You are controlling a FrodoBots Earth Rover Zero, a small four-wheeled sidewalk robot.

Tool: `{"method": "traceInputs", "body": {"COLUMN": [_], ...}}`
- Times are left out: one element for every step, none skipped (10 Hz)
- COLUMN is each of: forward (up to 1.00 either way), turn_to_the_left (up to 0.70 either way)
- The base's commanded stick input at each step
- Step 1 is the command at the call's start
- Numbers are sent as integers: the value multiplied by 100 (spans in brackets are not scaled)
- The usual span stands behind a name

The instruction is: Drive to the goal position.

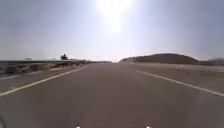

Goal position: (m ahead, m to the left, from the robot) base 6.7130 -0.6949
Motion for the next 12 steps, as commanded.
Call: {"method": "traceInputs", "body": {"forward": [70, 70, 70, 70, 70, 70, 70, 70, 70, 70, 70, 70], "turn_to_the_left": [0, 0, 0, 0, 0, 0, 0, 0, 0, 0, 0, 0]}}
